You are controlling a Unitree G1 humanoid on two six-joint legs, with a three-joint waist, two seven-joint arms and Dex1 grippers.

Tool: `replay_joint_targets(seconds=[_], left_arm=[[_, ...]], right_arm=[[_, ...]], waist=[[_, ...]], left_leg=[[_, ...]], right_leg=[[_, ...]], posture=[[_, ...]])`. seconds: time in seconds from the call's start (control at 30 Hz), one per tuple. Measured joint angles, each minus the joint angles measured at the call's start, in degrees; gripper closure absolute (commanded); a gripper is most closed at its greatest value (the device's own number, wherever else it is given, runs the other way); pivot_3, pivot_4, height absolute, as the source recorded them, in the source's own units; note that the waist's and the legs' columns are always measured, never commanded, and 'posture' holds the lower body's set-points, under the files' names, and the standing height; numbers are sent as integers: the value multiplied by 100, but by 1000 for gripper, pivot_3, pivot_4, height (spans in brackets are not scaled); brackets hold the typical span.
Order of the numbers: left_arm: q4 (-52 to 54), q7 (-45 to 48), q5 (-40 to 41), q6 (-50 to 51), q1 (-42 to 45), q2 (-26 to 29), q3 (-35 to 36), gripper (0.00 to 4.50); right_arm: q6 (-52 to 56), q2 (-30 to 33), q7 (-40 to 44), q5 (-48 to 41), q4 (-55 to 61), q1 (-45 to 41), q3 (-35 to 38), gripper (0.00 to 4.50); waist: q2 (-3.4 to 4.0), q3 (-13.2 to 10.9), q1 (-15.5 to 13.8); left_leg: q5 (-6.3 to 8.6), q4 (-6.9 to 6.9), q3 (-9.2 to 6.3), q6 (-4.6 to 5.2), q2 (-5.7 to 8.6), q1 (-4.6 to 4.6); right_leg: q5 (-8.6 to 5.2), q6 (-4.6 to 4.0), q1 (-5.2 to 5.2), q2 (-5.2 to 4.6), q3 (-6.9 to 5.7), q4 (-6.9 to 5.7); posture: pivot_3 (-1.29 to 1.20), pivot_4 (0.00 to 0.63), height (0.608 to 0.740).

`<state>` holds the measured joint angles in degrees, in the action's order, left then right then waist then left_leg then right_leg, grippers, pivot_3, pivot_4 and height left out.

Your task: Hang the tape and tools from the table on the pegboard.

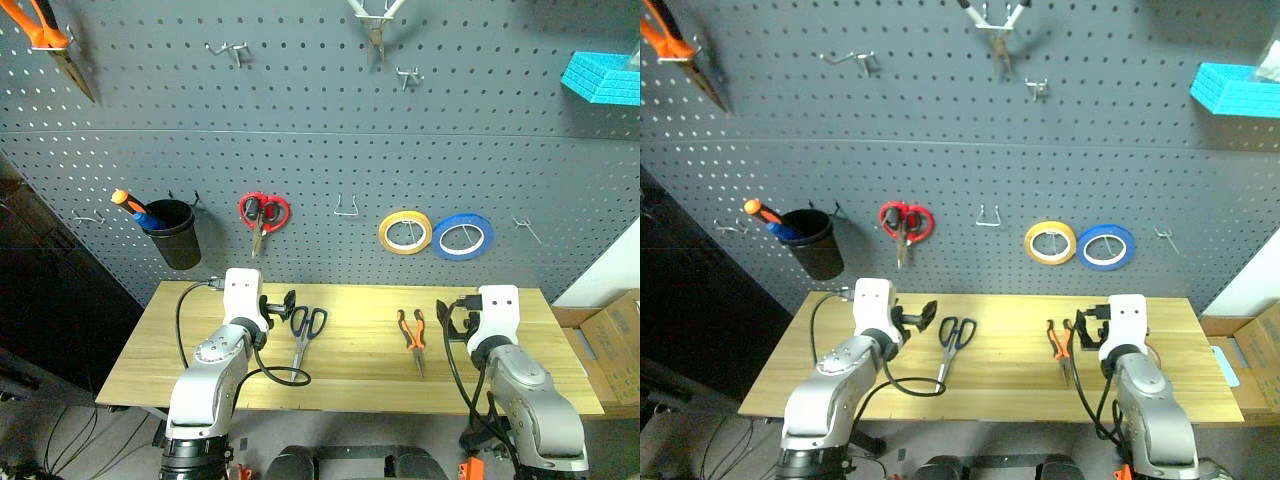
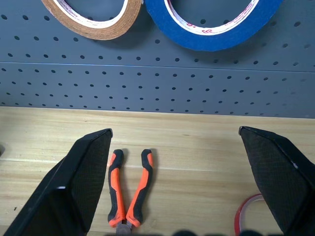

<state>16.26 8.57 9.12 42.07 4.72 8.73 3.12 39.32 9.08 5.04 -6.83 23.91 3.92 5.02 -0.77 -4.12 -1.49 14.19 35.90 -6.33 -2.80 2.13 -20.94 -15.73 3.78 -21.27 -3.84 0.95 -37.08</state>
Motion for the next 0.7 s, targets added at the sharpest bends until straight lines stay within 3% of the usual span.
replay_joint_targets(seconds=[0.7], left_arm=[[126, 51, -29, 125, -35, 115, -116, 56]], right_arm=[[15, 5, -10, 0, 1, 14, 0, 0]], waist=[[1, -27, 2]], left_leg=[[0, -3, 0, -1, 0, -1]], right_leg=[[-1, 0, -2, 0, 0, 2]], posture=[[102, 42, 740]])
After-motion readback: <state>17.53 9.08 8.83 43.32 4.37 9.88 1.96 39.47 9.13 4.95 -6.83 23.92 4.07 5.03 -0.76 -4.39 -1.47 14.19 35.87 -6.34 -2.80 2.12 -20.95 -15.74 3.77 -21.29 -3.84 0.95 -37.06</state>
